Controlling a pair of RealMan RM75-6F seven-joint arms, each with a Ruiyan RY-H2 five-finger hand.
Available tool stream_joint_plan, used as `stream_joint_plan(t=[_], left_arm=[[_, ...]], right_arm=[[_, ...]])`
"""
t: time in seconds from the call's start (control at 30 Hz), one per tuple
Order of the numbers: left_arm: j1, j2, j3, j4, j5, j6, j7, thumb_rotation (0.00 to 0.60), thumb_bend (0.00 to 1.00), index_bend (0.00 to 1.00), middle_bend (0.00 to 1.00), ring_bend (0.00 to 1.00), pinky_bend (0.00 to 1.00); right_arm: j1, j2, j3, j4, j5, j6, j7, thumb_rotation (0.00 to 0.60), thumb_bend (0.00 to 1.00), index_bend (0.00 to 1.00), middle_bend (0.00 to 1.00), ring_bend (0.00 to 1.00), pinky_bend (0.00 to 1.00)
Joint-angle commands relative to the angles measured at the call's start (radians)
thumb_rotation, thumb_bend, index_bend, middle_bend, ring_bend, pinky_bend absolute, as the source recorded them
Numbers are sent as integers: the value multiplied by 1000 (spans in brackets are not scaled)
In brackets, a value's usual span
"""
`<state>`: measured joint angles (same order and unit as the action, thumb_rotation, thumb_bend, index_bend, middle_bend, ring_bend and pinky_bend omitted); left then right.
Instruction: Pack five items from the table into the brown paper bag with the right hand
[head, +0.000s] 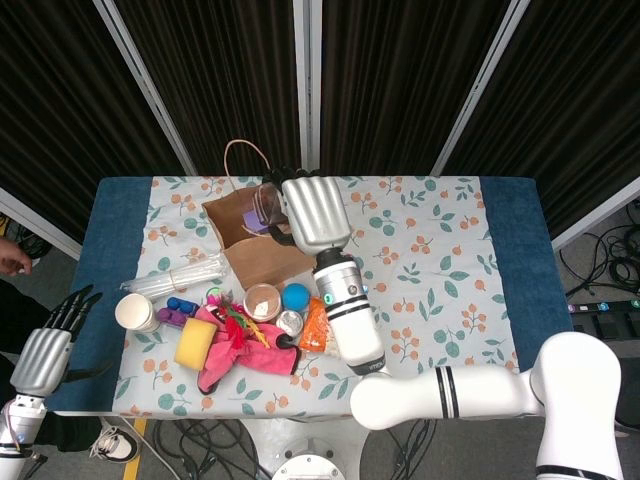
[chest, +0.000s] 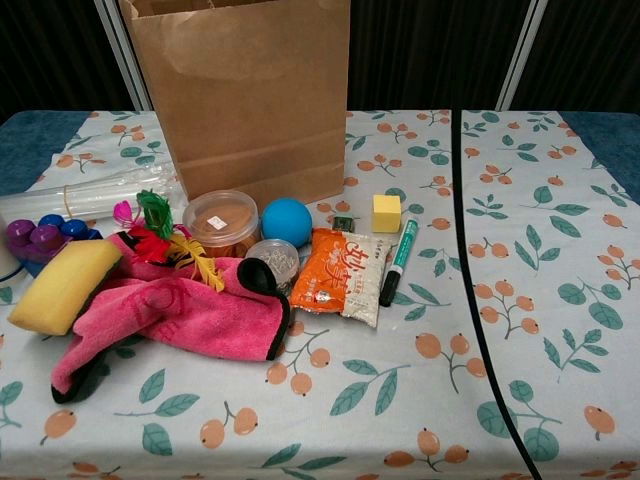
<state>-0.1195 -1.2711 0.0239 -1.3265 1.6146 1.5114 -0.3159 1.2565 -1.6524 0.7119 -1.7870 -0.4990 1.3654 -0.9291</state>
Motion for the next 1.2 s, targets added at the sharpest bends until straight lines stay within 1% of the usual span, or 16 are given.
stream_joint_plan(t=[0.03, 0.2, 0.53, 0.83, 1.0, 1.07, 1.2], left_arm=[[1, 1, -1, 0, -3, 1, -4, 600, 56, 111, 100, 63, 158], [3, 2, 0, 3, -3, 4, -10, 600, 57, 111, 99, 63, 159], [10, 4, -1, 15, -12, 8, -24, 600, 57, 111, 100, 62, 158], [9, 1, -3, 26, -19, 0, -34, 600, 57, 111, 100, 63, 158], [8, 4, -7, 30, -26, -4, -39, 600, 57, 111, 100, 62, 159], [7, 4, -8, 31, -27, -6, -42, 600, 57, 111, 100, 63, 159], [6, 3, -8, 33, -26, -8, -44, 600, 56, 111, 99, 63, 158]], right_arm=[[37, -24, -1, 37, 43, 13, -9, 600, 348, 621, 548, 434, 411], [72, -44, -6, 87, 78, 17, -7, 600, 348, 621, 548, 434, 411], [158, -96, -8, 226, 142, -12, -11, 600, 347, 620, 548, 434, 411], [195, -137, -20, 338, 174, -42, 7, 600, 348, 620, 548, 434, 411], [204, -151, -23, 377, 182, -60, 20, 600, 348, 622, 538, 432, 407], [202, -154, -25, 381, 189, -67, 27, 600, 341, 610, 525, 425, 394], [193, -144, -25, 372, 203, -83, 32, 600, 240, 490, 439, 339, 302]])
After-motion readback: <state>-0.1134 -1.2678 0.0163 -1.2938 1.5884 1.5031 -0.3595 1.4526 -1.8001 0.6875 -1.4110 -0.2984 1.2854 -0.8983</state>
